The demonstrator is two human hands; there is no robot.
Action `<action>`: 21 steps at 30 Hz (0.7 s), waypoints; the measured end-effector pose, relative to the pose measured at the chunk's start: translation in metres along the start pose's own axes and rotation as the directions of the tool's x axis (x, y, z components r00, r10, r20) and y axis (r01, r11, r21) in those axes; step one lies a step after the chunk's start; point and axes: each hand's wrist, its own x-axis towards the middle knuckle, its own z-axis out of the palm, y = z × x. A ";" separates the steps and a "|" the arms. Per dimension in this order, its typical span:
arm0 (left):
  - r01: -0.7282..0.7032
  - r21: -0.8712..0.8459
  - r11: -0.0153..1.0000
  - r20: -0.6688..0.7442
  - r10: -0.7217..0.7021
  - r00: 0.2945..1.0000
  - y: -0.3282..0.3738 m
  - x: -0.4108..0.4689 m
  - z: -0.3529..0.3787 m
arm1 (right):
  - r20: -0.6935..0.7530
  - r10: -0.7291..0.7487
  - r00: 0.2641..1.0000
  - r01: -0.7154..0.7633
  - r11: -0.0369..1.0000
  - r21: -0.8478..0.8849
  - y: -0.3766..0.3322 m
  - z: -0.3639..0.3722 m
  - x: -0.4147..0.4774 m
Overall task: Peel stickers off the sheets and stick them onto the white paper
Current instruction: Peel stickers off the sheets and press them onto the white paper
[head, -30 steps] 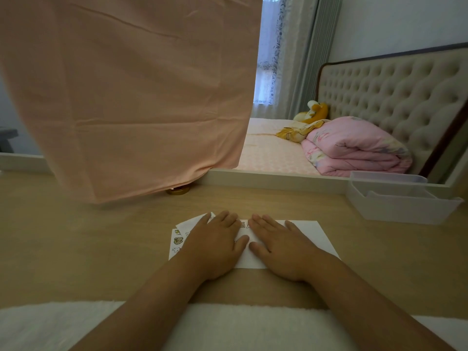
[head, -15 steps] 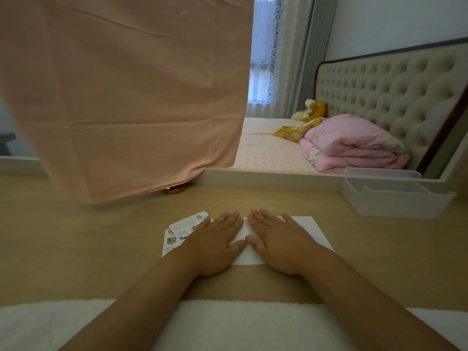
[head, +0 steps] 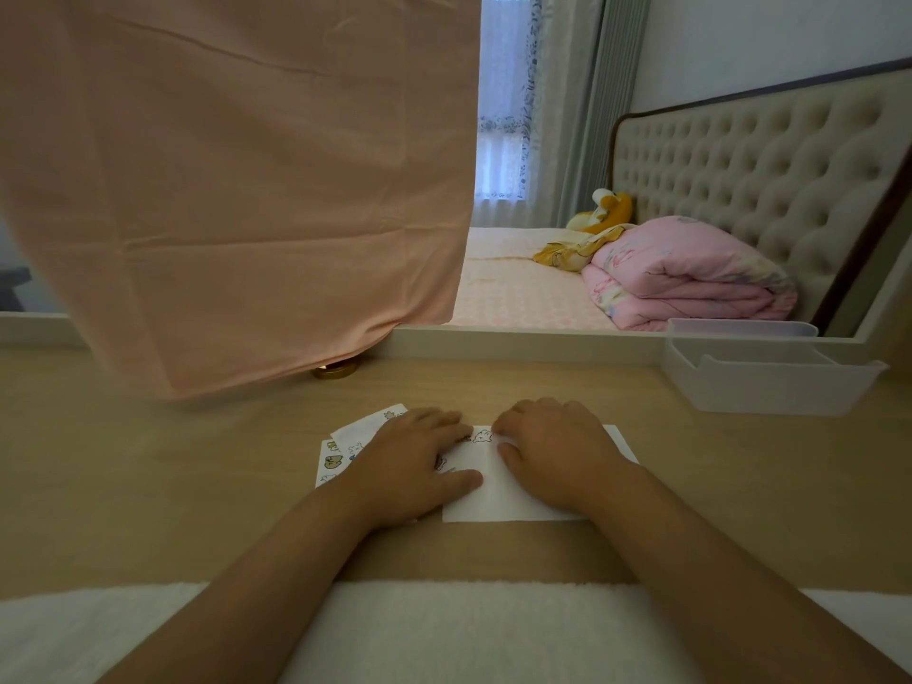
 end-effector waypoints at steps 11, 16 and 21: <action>0.186 -0.255 0.949 -0.241 -0.249 0.938 -0.011 -0.019 -0.047 | -0.142 -0.098 0.985 0.139 0.940 0.312 -0.024 -0.008 -0.003; 0.325 0.151 0.934 0.024 -0.332 0.943 -0.021 -0.044 -0.050 | -0.127 -0.058 0.990 0.104 0.915 0.389 -0.041 -0.022 0.003; 0.289 0.217 0.932 0.037 -0.304 0.952 -0.024 -0.057 -0.034 | -0.042 -0.045 0.998 0.058 0.916 0.396 -0.058 -0.027 0.024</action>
